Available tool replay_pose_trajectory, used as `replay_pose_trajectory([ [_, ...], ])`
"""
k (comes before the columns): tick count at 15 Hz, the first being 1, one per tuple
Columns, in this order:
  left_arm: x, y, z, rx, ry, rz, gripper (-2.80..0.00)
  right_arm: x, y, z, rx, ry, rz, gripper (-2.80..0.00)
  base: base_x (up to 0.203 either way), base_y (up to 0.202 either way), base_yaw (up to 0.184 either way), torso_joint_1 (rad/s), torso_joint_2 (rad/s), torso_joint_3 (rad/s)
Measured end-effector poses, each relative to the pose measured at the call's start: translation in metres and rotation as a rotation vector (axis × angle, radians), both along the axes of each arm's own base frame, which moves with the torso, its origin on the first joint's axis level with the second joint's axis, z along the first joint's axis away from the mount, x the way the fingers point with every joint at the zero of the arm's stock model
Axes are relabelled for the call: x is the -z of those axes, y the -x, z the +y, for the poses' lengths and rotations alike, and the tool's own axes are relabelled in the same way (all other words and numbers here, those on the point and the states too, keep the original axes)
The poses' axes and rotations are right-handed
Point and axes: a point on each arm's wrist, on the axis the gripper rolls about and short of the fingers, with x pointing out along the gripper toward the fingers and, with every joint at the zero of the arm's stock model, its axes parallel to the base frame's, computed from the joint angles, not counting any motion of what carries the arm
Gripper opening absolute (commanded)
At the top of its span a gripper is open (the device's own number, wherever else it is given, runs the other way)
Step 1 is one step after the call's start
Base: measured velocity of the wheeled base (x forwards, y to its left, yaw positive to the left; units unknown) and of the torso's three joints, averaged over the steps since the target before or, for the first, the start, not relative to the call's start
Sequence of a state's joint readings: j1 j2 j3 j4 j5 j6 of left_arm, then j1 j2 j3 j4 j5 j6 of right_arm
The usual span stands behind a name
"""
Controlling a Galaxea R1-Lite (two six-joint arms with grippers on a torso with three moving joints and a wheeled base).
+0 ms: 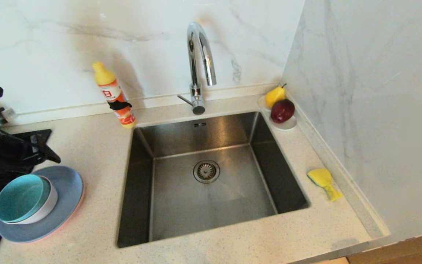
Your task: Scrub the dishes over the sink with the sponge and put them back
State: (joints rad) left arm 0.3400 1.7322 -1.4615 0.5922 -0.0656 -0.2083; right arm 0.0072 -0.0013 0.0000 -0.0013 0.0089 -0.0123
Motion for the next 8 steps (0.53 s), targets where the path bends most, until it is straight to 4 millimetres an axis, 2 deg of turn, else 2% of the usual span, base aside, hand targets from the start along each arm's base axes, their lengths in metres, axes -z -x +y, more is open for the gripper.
replay_pose_trajectory([
  [4,-0.050,0.014,-0.007,0.068,-0.021,-0.205,-2.80,0.000,0.000,0.000,0.000,0.000,0.000,-2.80,0.000,0.000,0.000,0.000,0.00,0.000],
  [6,-0.075,0.023,-0.014,0.168,0.000,-0.341,-2.80,0.000,0.000,0.000,0.000,-0.001,0.000,-2.80,0.000,0.000,0.000,0.000,0.00,0.000],
  [8,-0.094,0.029,-0.022,0.280,-0.067,-0.463,-2.80,0.000,0.000,0.000,0.000,0.000,0.000,-2.80,0.000,0.000,0.000,0.000,0.00,0.000],
])
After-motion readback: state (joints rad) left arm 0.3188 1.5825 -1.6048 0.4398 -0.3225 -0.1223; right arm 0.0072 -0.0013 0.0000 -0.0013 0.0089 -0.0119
